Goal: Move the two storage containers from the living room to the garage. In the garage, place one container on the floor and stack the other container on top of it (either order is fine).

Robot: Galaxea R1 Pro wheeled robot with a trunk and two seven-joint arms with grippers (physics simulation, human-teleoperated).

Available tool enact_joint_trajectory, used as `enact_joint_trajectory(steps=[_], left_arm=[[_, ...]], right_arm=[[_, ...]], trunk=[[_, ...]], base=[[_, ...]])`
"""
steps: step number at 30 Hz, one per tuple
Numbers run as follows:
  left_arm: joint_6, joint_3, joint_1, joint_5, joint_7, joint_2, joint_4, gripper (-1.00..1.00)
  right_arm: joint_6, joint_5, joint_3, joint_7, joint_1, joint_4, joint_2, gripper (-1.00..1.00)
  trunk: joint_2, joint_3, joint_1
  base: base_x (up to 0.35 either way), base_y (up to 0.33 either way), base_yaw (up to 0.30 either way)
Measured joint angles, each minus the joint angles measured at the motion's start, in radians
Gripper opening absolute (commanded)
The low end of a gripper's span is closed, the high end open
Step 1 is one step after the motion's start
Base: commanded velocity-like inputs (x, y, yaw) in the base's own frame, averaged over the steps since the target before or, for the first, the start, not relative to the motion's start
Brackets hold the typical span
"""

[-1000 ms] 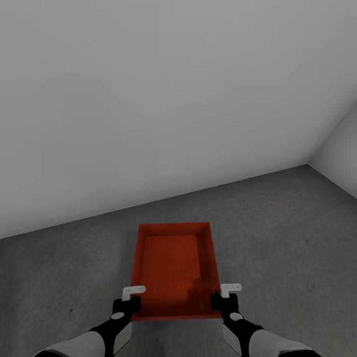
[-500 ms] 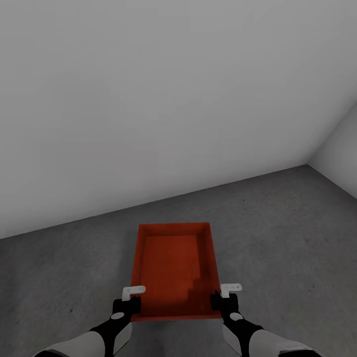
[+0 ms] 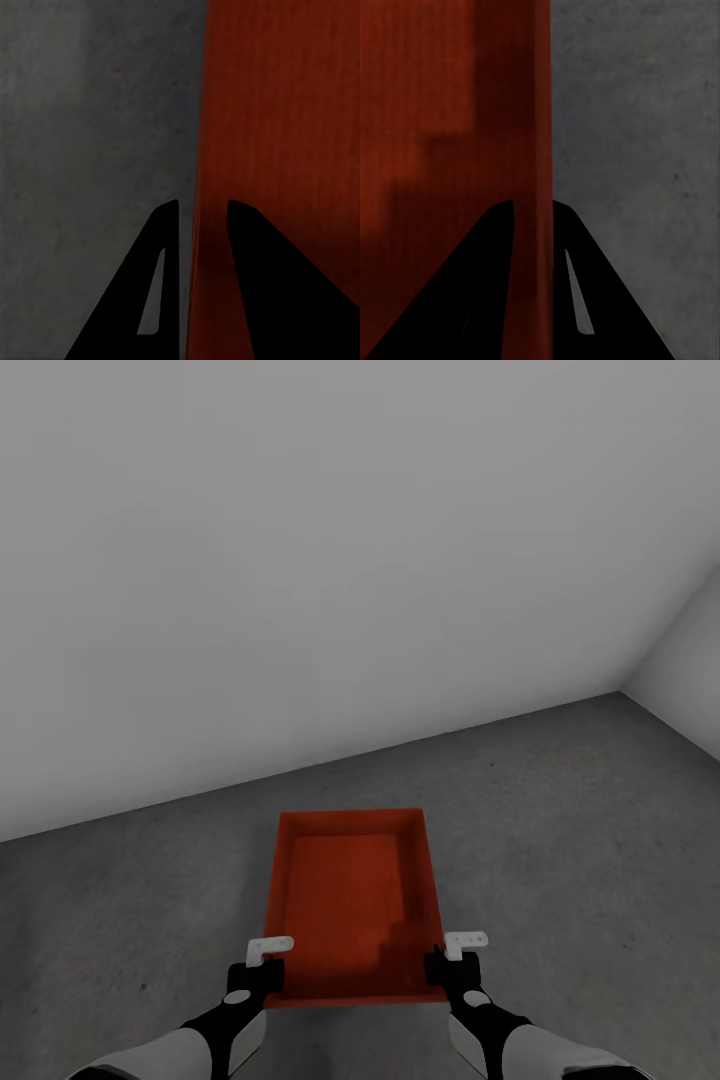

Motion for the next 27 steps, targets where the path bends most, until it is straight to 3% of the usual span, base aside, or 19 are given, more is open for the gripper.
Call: enact_joint_trajectory(steps=[2, 3, 4, 5, 27], left_arm=[[0.0, 0.0, 0.0, 0.0, 0.0, 0.0, 0.0, -1.0], [0.0, 0.0, 0.0, 0.0, 0.0, 0.0, 0.0, 1.0], [-0.061, -0.003, 0.0, -0.002, 0.016, 0.0, -0.001, 1.0], [-0.063, -0.003, 0.0, -0.002, 0.017, 0.0, -0.002, 1.0], [-0.063, -0.004, 0.0, -0.005, 0.017, -0.002, -0.002, 1.0]], right_arm=[[0.0, 0.0, 0.0, 0.0, 0.0, 0.0, 0.0, -1.0], [0.001, -0.001, 0.001, 0.0, 0.0, 0.0, 0.0, 1.0], [-0.004, -0.033, -0.045, -0.005, 0.0, 0.003, 0.025, 1.0], [-0.005, -0.036, -0.048, -0.005, 0.0, 0.003, 0.027, 1.0], [-0.008, -0.035, -0.048, -0.005, 0.0, 0.003, 0.027, 1.0]], trunk=[[0.0, 0.0, 0.0], [0.0, 0.0, 0.0], [0.0, 0.0, 0.0], [0.0, 0.0, 0.0], [0.0, 0.0, 0.0]], base=[[0.0, 0.0, 0.0], [0.0, 0.0, 0.0], [0.0, 0.0, 0.0], [0.0, 0.0, 0.0], [0.0, 0.0, 0.0]])
